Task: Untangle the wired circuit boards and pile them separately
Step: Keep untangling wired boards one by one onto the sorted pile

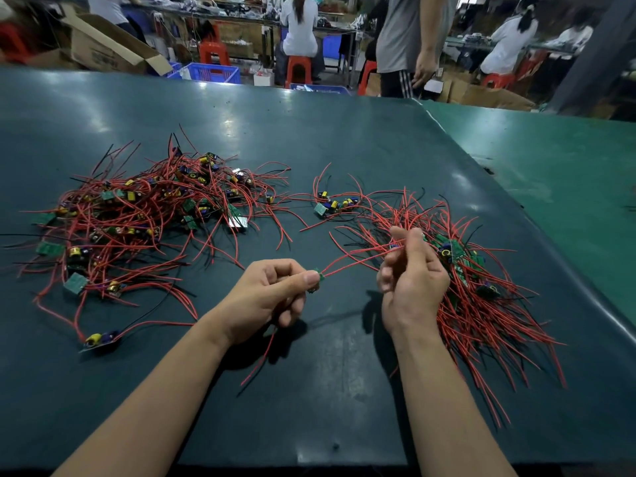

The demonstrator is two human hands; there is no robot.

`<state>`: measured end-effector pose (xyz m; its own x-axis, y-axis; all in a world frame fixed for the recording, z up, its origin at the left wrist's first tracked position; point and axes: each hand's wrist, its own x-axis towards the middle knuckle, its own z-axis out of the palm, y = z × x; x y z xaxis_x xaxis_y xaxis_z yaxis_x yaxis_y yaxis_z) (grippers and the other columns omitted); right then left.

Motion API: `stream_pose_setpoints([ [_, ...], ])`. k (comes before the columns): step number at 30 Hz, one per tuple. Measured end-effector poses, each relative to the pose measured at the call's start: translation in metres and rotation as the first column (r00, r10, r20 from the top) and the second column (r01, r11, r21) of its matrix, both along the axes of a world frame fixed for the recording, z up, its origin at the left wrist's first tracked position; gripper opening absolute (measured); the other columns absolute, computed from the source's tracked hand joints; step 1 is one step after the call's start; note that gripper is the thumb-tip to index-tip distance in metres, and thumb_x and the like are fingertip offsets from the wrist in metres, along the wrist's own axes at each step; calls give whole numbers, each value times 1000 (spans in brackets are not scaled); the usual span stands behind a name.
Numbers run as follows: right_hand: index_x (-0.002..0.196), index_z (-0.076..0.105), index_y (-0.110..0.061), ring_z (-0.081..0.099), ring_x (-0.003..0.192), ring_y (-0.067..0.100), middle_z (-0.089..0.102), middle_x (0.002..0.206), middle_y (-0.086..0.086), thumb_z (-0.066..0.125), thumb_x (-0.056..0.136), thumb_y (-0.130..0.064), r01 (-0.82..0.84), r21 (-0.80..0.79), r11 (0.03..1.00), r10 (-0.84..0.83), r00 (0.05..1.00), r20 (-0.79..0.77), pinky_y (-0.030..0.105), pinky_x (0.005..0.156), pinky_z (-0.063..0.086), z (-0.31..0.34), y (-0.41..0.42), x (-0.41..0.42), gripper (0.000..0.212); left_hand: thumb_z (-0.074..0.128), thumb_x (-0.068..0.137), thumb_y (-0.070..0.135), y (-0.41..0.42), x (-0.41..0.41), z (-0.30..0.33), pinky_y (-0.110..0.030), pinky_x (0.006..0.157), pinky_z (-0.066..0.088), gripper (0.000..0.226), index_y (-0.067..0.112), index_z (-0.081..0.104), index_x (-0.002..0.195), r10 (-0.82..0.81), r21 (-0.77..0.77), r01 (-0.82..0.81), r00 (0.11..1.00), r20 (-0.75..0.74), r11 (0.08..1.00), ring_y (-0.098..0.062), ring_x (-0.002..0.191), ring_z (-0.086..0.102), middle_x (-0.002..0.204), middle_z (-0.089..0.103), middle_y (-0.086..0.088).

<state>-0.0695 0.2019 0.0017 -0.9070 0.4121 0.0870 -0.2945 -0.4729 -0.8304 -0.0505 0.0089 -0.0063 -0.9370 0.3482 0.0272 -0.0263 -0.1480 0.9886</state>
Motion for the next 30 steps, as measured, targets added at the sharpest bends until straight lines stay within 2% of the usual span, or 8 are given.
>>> stream_pose_setpoints([
  [3,101,69,-22,44,33,9,59,56,1,62,88,-40,-224,50,973,221,974,59,15,33,31,-4,-8,3,24,67,83,32,4,-3,-3,-17,37,33,23,9,67,87,119,121,-119,993,10,985,-9,33,39,57,56,-5],
  [6,117,65,-22,45,39,7,64,63,-2,69,85,-28,-593,309,744,555,805,210,16,36,35,-12,-24,14,33,63,84,32,6,-3,-6,-14,34,29,20,13,71,87,136,93,-134,991,-20,987,-7,31,35,55,53,-4],
  [8,113,69,-21,49,42,6,69,70,0,67,89,-10,-630,414,657,610,767,200,17,38,39,-13,-26,17,26,61,86,29,7,-2,-7,-13,34,28,17,15,71,85,80,33,-78,995,-64,996,-7,32,35,54,54,-4],
  [13,104,69,-14,53,43,10,67,67,0,67,90,-6,-544,381,748,499,839,217,18,36,42,-8,-23,19,17,58,87,12,-3,-8,-8,-14,38,32,46,7,48,131,-45,166,34,997,63,985,-8,39,36,65,57,-7],
  [16,100,64,-10,55,44,11,66,62,1,66,91,-7,-442,337,831,398,897,194,20,38,45,-5,-25,19,10,62,88,12,-21,-10,-5,-15,44,34,39,5,56,125,-122,115,117,992,36,986,-10,46,35,70,55,-8],
  [20,99,62,2,54,44,13,63,60,2,66,90,-4,-193,269,944,174,980,94,22,37,45,-2,-23,15,12,57,86,14,-32,-19,-6,-15,41,32,33,7,60,118,124,161,-132,991,55,978,-7,42,34,64,55,-5],
  [25,99,62,-12,61,49,16,68,64,4,67,90,-5,45,243,969,-26,996,-81,24,42,50,-1,-31,17,12,50,99,8,-27,-28,-9,-15,39,26,17,16,60,110,421,186,-413,907,-4,892,-6,38,28,51,45,3],
  [30,107,49,-19,74,71,24,76,89,9,62,94,-6,206,-23,978,-207,976,-74,26,51,56,1,-14,7,24,47,99,1,-26,-32,-16,-16,40,26,22,18,61,103,550,174,-537,834,-36,826,-7,40,28,50,42,5],
])
